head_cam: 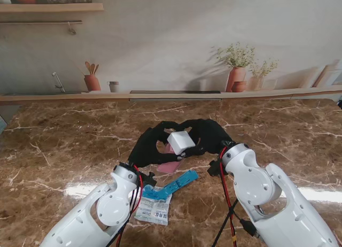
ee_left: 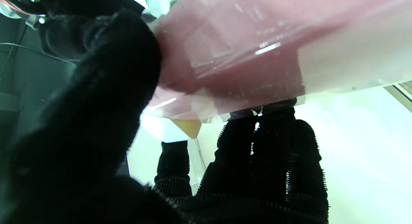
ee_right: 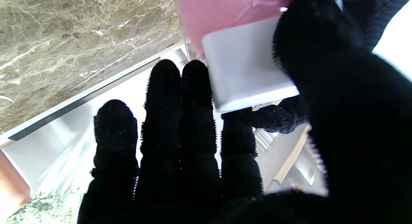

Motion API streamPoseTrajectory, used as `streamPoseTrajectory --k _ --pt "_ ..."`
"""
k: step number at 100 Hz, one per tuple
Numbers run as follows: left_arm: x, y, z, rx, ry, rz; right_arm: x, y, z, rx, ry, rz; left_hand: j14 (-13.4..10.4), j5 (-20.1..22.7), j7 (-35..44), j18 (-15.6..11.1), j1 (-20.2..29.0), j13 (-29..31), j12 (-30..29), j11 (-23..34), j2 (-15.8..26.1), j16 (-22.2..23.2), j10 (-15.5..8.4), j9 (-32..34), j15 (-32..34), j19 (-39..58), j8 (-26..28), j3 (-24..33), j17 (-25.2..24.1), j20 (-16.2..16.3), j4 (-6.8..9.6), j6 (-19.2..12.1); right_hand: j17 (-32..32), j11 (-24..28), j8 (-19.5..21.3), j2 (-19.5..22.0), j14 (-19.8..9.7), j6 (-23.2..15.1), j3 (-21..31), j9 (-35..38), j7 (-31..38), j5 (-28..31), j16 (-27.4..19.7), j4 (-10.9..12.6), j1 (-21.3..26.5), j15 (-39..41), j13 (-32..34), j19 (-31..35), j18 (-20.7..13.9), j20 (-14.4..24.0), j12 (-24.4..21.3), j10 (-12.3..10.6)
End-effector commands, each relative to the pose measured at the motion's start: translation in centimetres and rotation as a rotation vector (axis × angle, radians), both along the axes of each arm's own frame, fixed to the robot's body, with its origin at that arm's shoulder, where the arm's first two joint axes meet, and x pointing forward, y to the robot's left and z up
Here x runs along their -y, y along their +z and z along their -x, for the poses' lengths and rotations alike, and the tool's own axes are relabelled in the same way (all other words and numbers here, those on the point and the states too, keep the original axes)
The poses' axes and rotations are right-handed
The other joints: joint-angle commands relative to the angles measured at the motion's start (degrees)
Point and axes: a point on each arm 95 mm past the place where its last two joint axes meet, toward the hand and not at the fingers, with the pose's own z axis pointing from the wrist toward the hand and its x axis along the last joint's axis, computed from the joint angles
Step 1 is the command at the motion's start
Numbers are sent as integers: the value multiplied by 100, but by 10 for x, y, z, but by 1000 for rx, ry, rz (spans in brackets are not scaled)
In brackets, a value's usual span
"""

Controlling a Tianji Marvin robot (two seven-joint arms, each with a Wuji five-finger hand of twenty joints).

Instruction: Fill the seasoning bottle

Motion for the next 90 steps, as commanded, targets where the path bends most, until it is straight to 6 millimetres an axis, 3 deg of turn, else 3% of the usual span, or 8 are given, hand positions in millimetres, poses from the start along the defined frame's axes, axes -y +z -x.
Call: streamPoseTrajectory --k 1,19,27,42,70,90 --pt "-2 4 -4 6 17 7 -7 -6 7 -29 26 -8 -193 -259 -342 -590 1394 273 254 1240 1360 296 -1958 290 584 174 -140 1607 -53 216 480 -73 19 377 460 435 -294 -709 531 497 3143 1028 104 135 60 60 170 231 -11 90 69 -605" --pt "-1 3 -4 -7 22 6 -8 -5 9 -15 24 -10 -206 -276 -1571 -631 1355 263 245 1254 1348 275 -2007 303 584 170 -1139 1612 -51 211 475 550 27 423 471 388 -265 -677 531 553 3144 1051 130 132 -16 137 205 264 -6 90 89 -580" --pt "-1 2 -3 -14 24 5 -9 -5 11 7 19 8 -216 -201 -2100 -646 1350 260 259 1241 1346 266 -2013 303 579 172 -1438 1610 -55 207 472 976 81 481 399 505 -253 -674 461 639 3152 1156 171 66 -387 250 248 343 -19 107 77 -577" --pt "0 2 -4 -19 27 7 -11 -4 13 38 -1 27 -218 -84 -2845 -672 1347 223 275 1236 1343 252 -2043 283 556 163 -1834 1610 -71 192 471 1143 152 657 283 978 -197 -684 221 867 3234 1605 246 134 -918 519 347 569 -35 135 -158 -541" --pt "0 3 -4 -18 33 3 -16 -3 18 49 -44 63 -231 718 -4486 -682 1330 220 252 1271 1321 206 -2067 283 592 167 -2739 1606 -61 177 473 1340 314 903 318 1430 -111 -630 -20 1160 3287 2129 274 421 -1096 776 557 891 3 110 -260 -485" --pt "0 3 -4 -26 38 -6 -22 -1 25 70 -74 85 -238 721 -4510 -675 1309 248 222 1268 1293 191 -2083 317 597 178 -2784 1608 -43 177 481 1665 483 1035 355 1680 -53 -560 -129 1443 3339 2531 273 676 -1163 970 761 1116 26 44 -296 -440"
